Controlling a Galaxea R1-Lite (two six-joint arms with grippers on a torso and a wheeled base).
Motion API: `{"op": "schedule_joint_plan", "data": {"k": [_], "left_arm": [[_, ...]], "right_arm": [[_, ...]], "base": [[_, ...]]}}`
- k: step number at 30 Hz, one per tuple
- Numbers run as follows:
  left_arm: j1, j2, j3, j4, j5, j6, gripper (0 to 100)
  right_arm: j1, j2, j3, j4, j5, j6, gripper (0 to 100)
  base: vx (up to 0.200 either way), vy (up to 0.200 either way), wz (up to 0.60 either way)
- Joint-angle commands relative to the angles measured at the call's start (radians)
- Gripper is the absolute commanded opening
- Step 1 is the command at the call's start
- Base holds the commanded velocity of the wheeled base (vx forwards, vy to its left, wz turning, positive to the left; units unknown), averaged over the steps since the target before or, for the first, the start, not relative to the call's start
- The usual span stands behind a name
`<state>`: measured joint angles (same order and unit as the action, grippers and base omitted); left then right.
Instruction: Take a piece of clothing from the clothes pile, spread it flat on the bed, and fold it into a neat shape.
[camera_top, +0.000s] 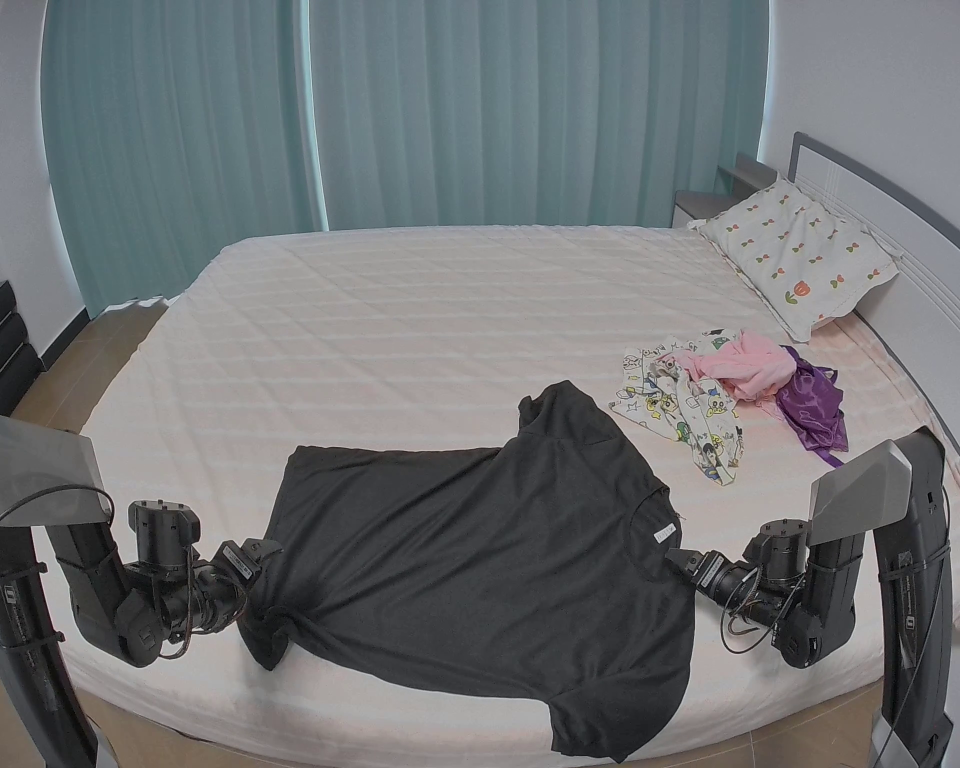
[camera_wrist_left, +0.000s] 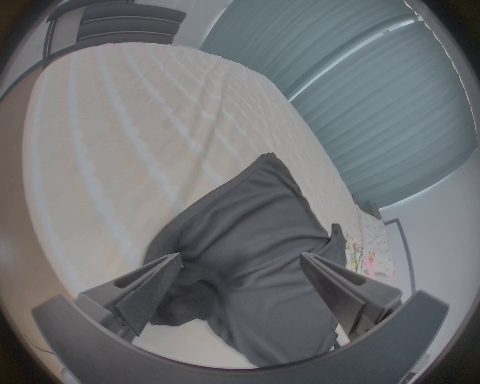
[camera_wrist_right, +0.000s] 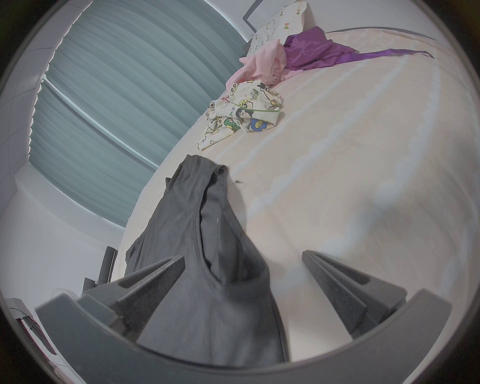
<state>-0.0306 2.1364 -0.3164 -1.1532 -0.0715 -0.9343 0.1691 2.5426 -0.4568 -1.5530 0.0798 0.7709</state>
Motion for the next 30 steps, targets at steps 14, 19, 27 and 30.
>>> {"op": "schedule_joint_plan", "data": {"k": [14, 19, 27, 30], "left_arm": [[-0.049, 0.178, 0.048, -0.157, 0.085, 0.052, 100], [-0.087, 0.272, 0.056, -0.292, 0.167, 0.068, 100], [-0.127, 0.329, 0.039, -0.319, 0.236, 0.123, 100], [-0.130, 0.332, 0.034, -0.319, 0.236, 0.146, 100]], "right_arm": [[0.027, -0.010, 0.013, -0.010, -0.023, 0.030, 100], [0.038, -0.008, 0.015, -0.010, -0.028, 0.031, 100], [0.041, -0.008, 0.013, -0.010, -0.028, 0.031, 100], [0.041, -0.008, 0.013, -0.010, -0.028, 0.030, 100]], "base": [[-0.071, 0.000, 0.00], [0.000, 0.000, 0.00], [0.000, 0.000, 0.00], [0.000, 0.000, 0.00]]}}
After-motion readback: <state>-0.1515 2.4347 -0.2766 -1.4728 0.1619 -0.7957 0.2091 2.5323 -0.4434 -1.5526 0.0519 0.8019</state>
